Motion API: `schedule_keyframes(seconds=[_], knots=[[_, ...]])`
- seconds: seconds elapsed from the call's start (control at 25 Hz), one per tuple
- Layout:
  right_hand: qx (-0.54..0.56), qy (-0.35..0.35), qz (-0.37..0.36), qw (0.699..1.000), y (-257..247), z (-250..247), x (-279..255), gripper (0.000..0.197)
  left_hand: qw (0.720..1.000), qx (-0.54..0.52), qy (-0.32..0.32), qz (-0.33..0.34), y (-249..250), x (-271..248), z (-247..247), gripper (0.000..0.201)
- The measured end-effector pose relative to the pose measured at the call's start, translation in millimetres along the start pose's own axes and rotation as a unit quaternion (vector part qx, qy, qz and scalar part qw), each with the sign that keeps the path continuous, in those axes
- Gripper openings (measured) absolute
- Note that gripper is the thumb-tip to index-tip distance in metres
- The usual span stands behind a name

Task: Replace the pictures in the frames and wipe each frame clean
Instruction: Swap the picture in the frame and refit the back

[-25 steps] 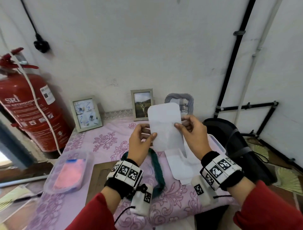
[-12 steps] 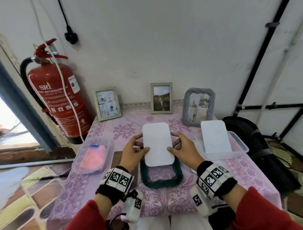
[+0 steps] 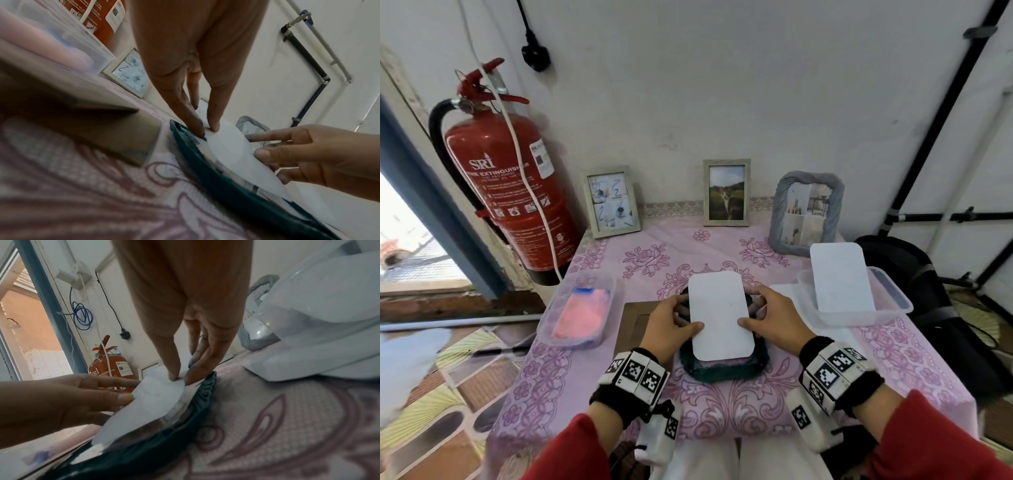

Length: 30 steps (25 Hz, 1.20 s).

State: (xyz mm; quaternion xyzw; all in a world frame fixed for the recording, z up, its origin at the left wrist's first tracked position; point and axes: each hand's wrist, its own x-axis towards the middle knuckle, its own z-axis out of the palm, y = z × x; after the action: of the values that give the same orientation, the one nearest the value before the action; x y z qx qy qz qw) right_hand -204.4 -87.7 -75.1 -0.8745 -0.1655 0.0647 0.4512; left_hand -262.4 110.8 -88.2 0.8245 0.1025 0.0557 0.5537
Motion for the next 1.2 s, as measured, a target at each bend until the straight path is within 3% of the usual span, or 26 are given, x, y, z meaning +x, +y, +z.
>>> schedule_keyframes(seconds=[0.16, 0.4, 0.92, 1.08, 1.2], knots=[[0.003, -0.018, 0.01, 1.0, 6.0, 3.6, 2.3, 0.057, 0.991, 0.134, 0.025, 0.003, -1.8, -0.2, -1.0, 0.057], [-0.065, -0.057, 0.012, 0.996, 14.5, 4.4, 4.5, 0.06, 0.981, 0.19, -0.005, -0.04, -8.7, 1.2, -2.0, 0.064], [0.022, -0.104, 0.036, 0.994, 29.0, -8.8, 6.1, 0.038, 0.987, 0.154, -0.001, -0.036, -12.0, 0.9, -1.0, 0.053], [0.041, -0.111, 0.051, 0.992, 29.0, -6.8, 7.0, 0.031, 0.99, 0.125, 0.069, -0.012, -10.4, -1.0, -11.0, 0.037], [0.039, -0.115, 0.052, 0.991, 30.6, -7.0, 7.2, 0.034, 0.971, 0.202, 0.125, -0.026, -16.2, -5.1, -29.2, 0.036]])
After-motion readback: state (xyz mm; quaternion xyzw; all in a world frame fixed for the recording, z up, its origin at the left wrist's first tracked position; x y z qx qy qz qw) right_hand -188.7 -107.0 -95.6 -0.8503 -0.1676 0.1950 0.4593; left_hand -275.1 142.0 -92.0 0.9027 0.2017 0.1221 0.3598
